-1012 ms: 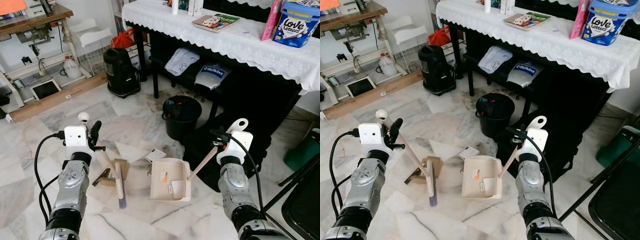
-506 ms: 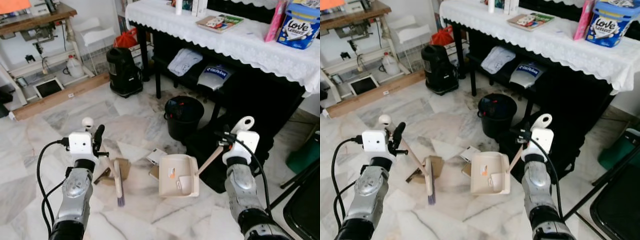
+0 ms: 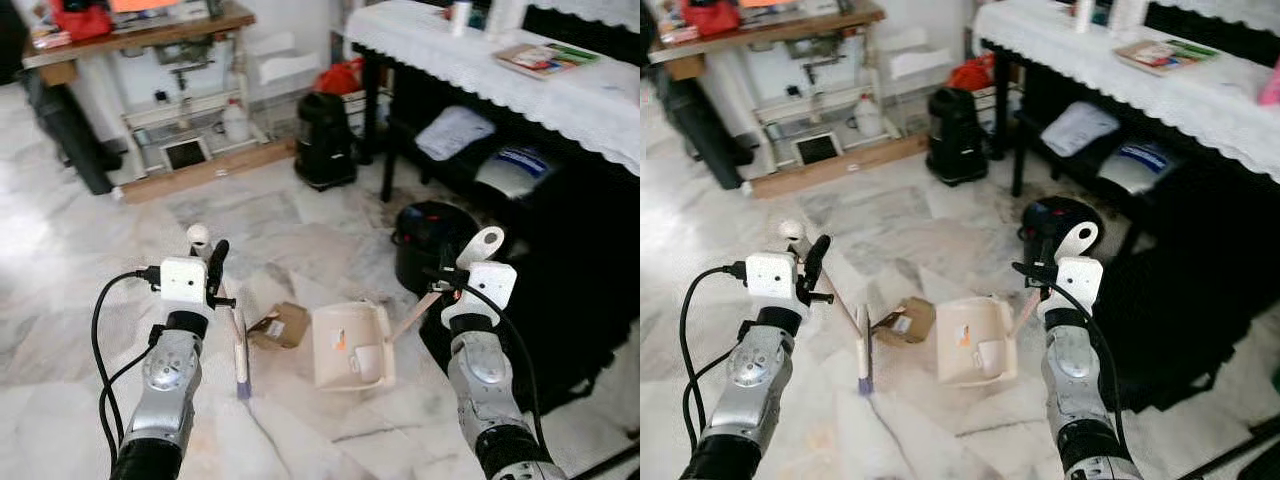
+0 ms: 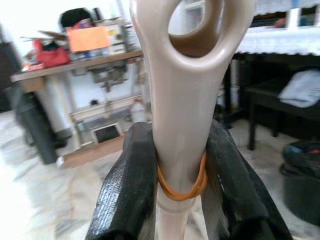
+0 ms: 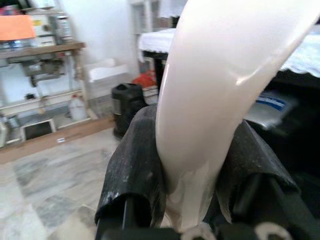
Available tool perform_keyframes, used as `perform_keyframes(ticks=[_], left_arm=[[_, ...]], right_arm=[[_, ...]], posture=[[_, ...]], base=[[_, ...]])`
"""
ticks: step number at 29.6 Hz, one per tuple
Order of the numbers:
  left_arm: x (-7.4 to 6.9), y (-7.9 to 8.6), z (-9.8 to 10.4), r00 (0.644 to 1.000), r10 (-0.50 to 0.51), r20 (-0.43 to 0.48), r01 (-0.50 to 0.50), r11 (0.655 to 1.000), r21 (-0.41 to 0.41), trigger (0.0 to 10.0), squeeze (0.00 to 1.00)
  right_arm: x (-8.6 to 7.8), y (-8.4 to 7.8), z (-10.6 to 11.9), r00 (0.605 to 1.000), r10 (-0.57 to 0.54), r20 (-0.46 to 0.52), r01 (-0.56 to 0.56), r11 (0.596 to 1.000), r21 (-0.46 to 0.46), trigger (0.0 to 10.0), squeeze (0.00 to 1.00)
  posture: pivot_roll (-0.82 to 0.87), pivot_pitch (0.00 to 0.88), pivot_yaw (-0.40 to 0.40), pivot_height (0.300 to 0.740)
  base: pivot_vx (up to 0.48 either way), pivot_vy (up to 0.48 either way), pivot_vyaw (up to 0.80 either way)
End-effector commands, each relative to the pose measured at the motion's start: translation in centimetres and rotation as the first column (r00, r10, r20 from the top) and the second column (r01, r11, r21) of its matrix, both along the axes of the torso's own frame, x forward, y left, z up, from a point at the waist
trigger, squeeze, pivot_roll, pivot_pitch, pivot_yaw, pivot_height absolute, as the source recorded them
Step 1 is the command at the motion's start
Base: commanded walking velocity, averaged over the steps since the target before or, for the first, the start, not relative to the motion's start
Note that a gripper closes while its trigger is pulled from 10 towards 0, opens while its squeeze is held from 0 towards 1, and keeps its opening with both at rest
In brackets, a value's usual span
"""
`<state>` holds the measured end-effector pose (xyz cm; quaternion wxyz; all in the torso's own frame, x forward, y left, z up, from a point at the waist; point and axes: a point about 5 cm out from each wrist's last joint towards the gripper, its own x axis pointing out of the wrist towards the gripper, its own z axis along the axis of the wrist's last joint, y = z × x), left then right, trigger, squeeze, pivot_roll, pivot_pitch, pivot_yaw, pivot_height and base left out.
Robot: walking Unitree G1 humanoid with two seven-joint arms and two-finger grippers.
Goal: Sweep floor
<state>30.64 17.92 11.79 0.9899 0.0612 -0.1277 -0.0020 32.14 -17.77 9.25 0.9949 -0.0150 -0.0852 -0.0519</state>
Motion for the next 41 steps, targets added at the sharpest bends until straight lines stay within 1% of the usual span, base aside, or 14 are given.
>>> perform_keyframes(ticks=[1,6,9,12,20,30,37,41], left_arm=[[-0.1,0.2,1.0,0.999,0.009,0.053,-0.01,1.0,0.016,10.0,0.0],[0.4,0.0,1.2,0.999,0.009,0.049,-0.011,1.0,0.026,10.0,0.0],[0.3,-0.1,1.3,0.999,0.01,0.05,-0.011,1.0,0.029,10.0,0.0],[0.2,0.0,0.9,0.999,0.013,0.03,-0.014,0.999,0.036,10.0,0.0],[0.2,-0.1,0.8,1.0,-0.008,0.017,0.007,0.999,0.042,10.0,0.0],[-0.1,-0.4,0.5,1.0,-0.015,0.005,0.015,0.999,0.039,10.0,0.0],[-0.5,-0.1,-0.1,1.0,-0.006,-0.016,0.007,0.999,0.038,10.0,0.0],[-0.8,-0.2,-0.3,1.0,0.006,-0.02,-0.005,0.999,0.033,10.0,0.0]], right_arm=[[0.2,0.2,1.3,0.998,0.015,0.054,-0.015,1.0,-0.007,10.0,0.0],[0.4,0.5,1.6,0.998,0.028,0.057,-0.027,1.0,-0.014,10.0,0.0],[0.2,0.6,1.6,0.998,0.031,0.058,-0.03,0.999,-0.013,10.0,0.0],[0.1,0.8,1.5,0.998,0.031,0.052,-0.031,0.999,-0.009,10.0,0.0],[-0.3,1.0,1.7,0.998,0.022,0.067,-0.022,1.0,-0.003,10.0,0.0],[-0.6,0.9,1.6,0.998,0.024,0.057,-0.024,1.0,-0.006,10.0,0.0],[-0.9,1.1,1.5,0.998,0.027,0.053,-0.026,1.0,-0.007,10.0,0.0],[-1.1,1.1,1.1,0.998,0.042,0.035,-0.042,0.999,-0.008,10.0,0.0]], posture=[[0.08,0.0,0.041,0.74],[0.08,0.0,0.043,0.74],[0.07,0.0,0.051,0.74],[0.06,0.0,0.065,0.74],[0.03,0.0,0.1,0.74],[0.03,0.0,0.092,0.74],[0.03,0.0,0.097,0.74],[0.04,0.0,0.077,0.74]], base=[[0.0,0.0,0.79],[0.0,0.0,0.79],[0.0,0.0,0.79],[0.0,0.0,0.79],[0.0,0.0,0.79],[0.0,0.0,0.79],[0.0,0.0,0.79],[0.0,0.0,0.79]])
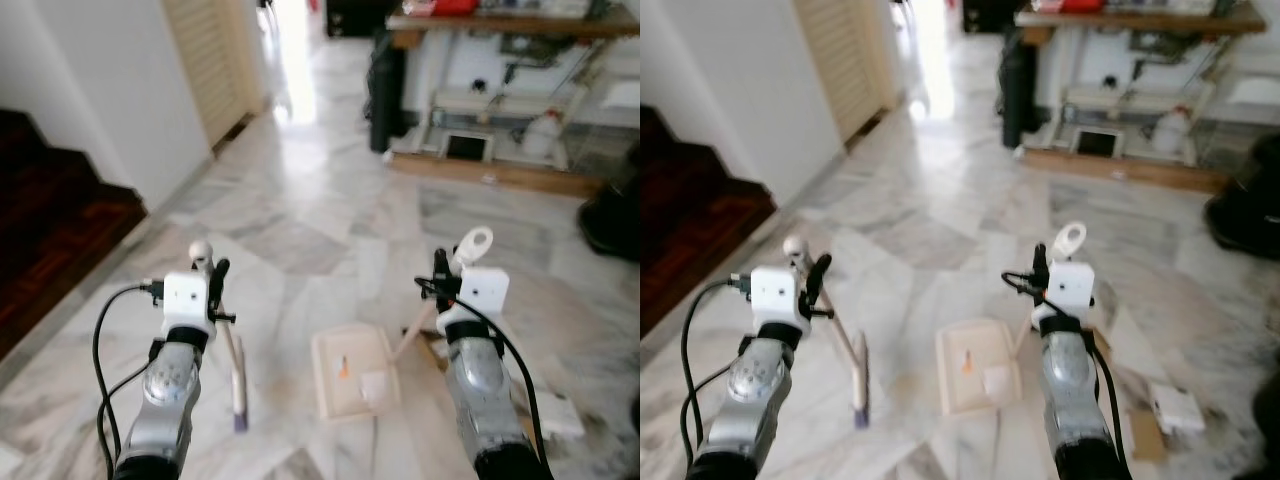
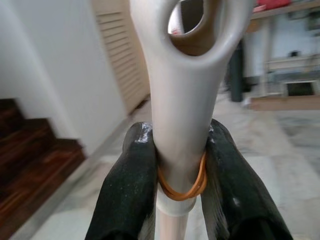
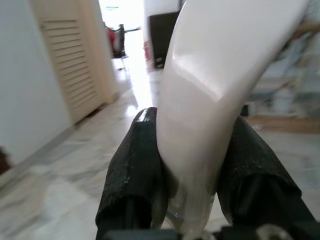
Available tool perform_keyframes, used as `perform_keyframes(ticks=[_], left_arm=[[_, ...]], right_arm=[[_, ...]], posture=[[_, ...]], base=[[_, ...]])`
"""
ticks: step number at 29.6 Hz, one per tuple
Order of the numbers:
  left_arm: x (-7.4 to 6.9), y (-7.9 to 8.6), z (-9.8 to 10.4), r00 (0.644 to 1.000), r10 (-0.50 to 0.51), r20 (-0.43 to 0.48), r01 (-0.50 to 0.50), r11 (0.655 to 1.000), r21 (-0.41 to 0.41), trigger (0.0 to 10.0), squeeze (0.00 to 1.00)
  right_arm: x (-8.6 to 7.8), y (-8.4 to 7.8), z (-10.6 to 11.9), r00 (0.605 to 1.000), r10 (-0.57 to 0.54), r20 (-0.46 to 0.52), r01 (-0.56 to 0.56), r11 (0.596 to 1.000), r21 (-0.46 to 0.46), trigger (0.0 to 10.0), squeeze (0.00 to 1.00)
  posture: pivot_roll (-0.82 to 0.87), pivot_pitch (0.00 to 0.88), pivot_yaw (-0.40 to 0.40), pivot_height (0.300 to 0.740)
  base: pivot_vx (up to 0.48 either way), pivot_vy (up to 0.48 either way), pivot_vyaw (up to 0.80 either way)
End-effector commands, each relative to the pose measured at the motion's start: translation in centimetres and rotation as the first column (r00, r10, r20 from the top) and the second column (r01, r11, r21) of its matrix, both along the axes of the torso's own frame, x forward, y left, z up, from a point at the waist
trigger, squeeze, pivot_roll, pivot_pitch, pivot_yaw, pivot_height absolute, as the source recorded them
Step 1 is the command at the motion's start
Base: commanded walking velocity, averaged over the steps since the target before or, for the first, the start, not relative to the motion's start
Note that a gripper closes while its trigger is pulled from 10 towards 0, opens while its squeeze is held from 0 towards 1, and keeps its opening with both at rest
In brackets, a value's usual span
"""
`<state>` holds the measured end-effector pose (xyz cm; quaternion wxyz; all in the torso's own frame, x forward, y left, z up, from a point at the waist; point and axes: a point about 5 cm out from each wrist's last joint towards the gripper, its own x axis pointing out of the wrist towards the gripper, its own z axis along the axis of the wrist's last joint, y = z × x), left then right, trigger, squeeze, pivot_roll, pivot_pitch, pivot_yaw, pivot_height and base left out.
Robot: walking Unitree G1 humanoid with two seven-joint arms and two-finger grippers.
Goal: Sweep floor
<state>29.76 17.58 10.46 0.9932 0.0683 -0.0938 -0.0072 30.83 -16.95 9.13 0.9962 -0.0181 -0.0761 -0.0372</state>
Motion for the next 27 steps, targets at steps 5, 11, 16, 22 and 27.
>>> perform_keyframes(ticks=[5,11,16,22,27], left_arm=[[0.0,0.0,0.8,0.999,0.013,0.042,-0.014,1.0,0.01,10.0,0.0],[0.1,0.3,0.8,0.999,0.034,0.037,-0.035,0.999,0.007,10.0,0.0],[0.0,0.4,0.7,0.998,0.047,0.033,-0.047,0.999,0.002,10.0,0.0],[-0.2,0.4,0.1,0.999,0.045,0.009,-0.046,0.999,0.009,10.0,0.0],[-0.1,0.8,0.1,0.999,0.051,0.004,-0.051,0.999,0.015,10.0,0.0]], right_arm=[[0.5,0.2,1.5,0.998,0.017,0.053,-0.017,1.0,-0.004,10.0,0.0],[0.9,0.2,1.7,0.999,0.023,0.042,-0.023,1.0,0.014,10.0,0.0],[0.7,0.3,1.4,0.999,0.028,0.026,-0.028,0.999,0.017,10.0,0.0],[0.5,0.0,0.8,1.0,0.021,0.001,-0.021,1.0,0.018,10.0,0.0],[0.6,0.0,0.8,1.0,0.013,-0.003,-0.013,1.0,0.029,10.0,0.0]], posture=[[0.05,0.0,0.063,0.74],[0.06,0.0,0.052,0.74],[0.06,0.0,0.05,0.74],[0.06,0.0,0.052,0.74],[0.07,0.0,0.056,0.74]], base=[[0.0,0.0,0.79],[0.0,0.0,0.31],[0.0,0.0,0.0],[0.0,0.0,0.0],[0.0,0.21,0.0]])
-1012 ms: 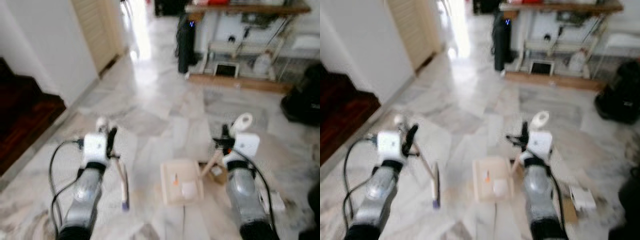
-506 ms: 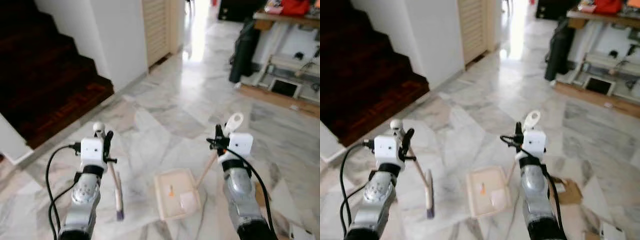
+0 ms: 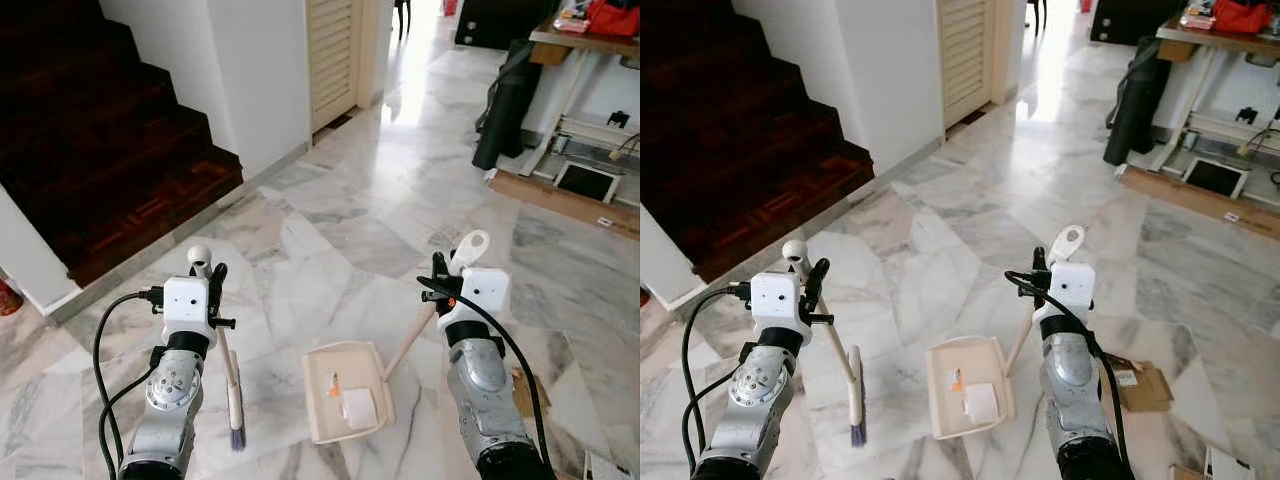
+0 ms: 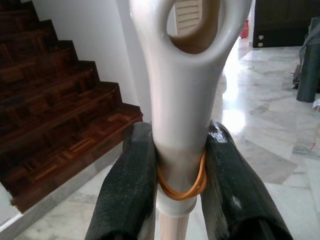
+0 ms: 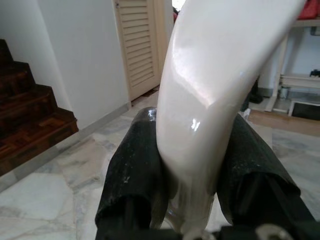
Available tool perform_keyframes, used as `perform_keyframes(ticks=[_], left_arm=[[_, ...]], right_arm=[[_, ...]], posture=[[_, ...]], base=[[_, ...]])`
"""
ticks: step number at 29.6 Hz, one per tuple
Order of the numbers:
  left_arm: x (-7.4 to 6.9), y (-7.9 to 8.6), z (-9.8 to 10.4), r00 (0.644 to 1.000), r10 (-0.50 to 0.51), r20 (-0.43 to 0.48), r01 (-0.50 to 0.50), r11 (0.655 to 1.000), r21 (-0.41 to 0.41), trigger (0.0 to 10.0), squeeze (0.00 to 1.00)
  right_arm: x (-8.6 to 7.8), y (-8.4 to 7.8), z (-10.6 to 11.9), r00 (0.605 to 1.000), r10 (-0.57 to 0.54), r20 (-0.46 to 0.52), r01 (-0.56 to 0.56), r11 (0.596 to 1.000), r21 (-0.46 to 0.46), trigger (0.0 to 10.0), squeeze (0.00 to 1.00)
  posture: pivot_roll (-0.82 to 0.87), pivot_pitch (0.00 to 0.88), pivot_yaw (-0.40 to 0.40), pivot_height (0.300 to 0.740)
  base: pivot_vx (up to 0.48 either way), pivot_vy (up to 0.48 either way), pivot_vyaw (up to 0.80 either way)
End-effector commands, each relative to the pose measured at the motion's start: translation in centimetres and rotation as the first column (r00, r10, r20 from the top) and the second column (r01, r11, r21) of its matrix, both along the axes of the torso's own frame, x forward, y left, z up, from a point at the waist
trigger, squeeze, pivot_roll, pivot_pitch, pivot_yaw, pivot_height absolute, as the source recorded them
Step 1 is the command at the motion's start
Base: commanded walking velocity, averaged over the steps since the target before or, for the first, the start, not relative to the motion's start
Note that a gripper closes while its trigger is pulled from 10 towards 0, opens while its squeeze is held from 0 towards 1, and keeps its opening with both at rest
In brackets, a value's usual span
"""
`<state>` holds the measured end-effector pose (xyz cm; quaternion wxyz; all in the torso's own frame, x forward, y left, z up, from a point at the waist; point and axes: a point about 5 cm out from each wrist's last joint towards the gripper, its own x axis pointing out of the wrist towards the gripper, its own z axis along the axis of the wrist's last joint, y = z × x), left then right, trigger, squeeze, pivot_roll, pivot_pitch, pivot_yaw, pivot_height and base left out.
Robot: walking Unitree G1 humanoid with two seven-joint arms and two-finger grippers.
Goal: Sweep floor
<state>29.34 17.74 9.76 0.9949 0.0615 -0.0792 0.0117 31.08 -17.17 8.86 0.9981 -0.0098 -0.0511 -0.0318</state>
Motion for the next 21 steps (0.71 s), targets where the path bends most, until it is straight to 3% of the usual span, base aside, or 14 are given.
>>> perform_keyframes(ticks=[1,21], left_arm=[[0.3,0.62,0.75,0.999,0.012,0.03,-0.013,0.999,0.032,10.0,0.0],[0.35,0.44,0.66,1.0,0.0,0.023,-0.001,0.999,0.033,10.0,0.0]], right_arm=[[0.37,0.21,1.11,0.999,0.001,0.047,-0.001,1.0,0.011,10.0,0.0],[0.5,0.76,1.25,0.998,0.029,0.052,-0.03,0.999,0.02,10.0,0.0]], posture=[[0.07,0.0,0.056,0.74],[0.07,0.0,0.058,0.74]], base=[[0.0,0.356,0.0],[0.0,0.342,0.0]])
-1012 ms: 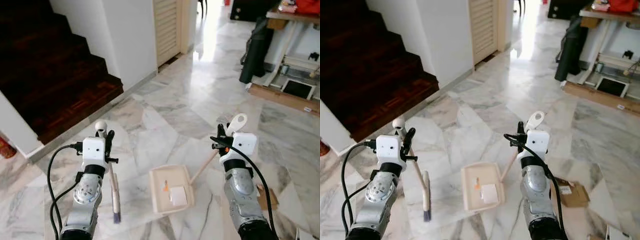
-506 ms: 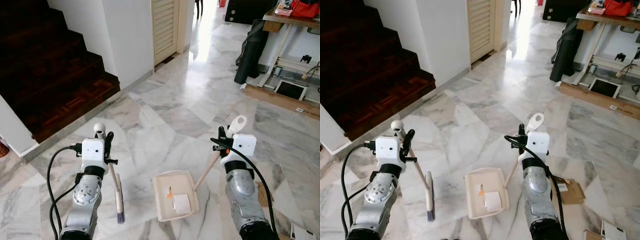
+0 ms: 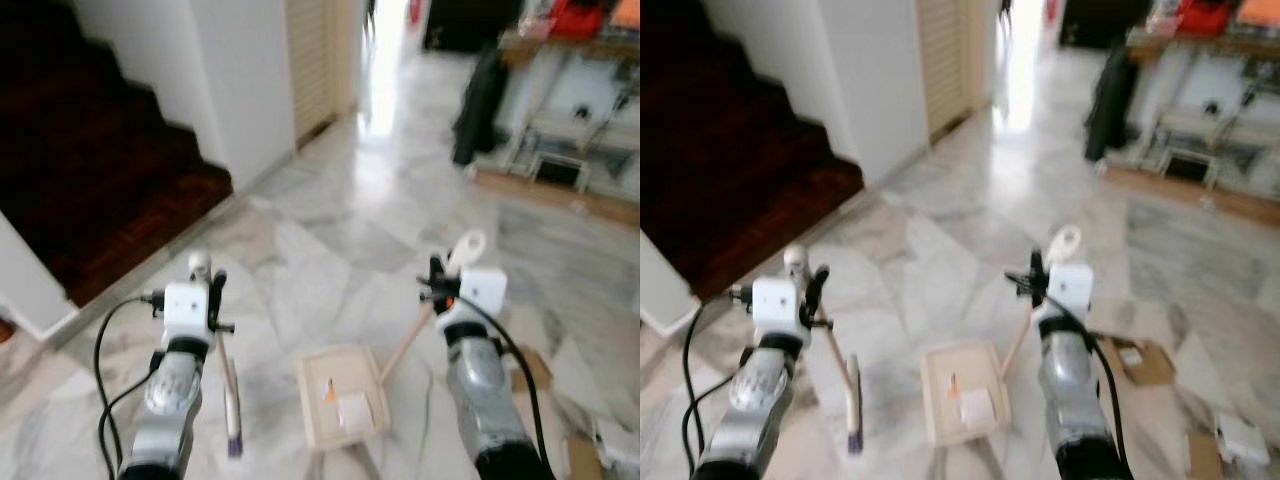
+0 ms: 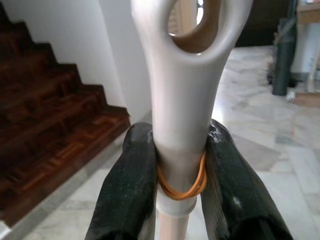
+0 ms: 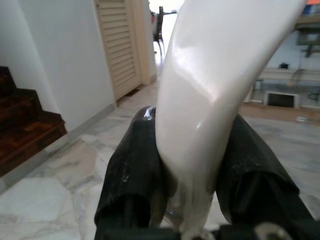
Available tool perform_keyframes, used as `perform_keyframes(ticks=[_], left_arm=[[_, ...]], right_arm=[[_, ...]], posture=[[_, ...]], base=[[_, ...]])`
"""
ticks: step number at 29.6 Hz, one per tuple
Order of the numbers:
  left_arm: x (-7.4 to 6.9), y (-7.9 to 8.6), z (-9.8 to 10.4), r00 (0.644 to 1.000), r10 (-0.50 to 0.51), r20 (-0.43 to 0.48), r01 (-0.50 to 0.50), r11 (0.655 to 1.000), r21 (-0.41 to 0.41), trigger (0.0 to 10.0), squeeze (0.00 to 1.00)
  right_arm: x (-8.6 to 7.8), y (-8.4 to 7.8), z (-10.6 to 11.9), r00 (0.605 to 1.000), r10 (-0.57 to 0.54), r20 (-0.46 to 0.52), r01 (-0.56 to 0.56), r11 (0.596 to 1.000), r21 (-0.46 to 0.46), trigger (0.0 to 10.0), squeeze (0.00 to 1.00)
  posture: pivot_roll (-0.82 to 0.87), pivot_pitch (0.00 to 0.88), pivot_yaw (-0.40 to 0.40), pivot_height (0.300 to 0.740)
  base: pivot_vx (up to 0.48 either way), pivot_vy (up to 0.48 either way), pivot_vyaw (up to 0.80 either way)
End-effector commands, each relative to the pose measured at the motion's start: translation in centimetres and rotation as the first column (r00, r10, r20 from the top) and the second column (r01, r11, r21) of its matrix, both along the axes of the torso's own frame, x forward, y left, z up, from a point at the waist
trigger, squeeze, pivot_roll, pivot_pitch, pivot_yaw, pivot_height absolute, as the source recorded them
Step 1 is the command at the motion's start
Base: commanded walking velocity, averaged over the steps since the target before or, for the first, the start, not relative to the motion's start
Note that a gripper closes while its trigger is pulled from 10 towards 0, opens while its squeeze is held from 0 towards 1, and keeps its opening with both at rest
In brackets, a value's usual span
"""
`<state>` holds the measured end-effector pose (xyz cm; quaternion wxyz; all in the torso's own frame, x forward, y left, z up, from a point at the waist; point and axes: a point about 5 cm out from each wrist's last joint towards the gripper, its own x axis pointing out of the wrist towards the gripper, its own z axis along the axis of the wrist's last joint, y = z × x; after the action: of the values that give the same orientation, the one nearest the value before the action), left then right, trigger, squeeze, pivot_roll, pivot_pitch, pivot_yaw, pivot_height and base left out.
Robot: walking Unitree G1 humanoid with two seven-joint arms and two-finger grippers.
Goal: Sweep floor
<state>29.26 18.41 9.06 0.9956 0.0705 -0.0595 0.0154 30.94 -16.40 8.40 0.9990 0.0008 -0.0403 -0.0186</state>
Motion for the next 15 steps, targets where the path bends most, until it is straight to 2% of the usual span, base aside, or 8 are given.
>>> perform_keyframes(ticks=[1,10,15], left_arm=[[0.43,-0.24,1.37,0.998,-0.013,0.063,0.012,1.0,0.016,10.0,0.0],[0.34,-0.3,1.4,0.998,-0.017,0.065,0.015,1.0,0.018,10.0,0.0],[0.31,-0.29,1.44,0.998,-0.018,0.066,0.016,1.0,0.018,10.0,0.0]], right_arm=[[0.65,0.02,1.72,0.997,0.005,0.073,-0.005,1.0,-0.004,10.0,0.0],[0.55,0.33,1.73,0.997,0.026,0.075,-0.025,1.0,-0.014,10.0,0.0],[0.53,0.41,1.7,0.997,0.026,0.074,-0.026,1.0,-0.002,10.0,0.0]], posture=[[0.07,0.0,0.057,0.74],[0.08,0.0,0.056,0.74],[0.08,0.0,0.057,0.74]], base=[[0.0,0.33,0.0],[0.0,0.328,0.7],[0.0,0.324,0.0]])
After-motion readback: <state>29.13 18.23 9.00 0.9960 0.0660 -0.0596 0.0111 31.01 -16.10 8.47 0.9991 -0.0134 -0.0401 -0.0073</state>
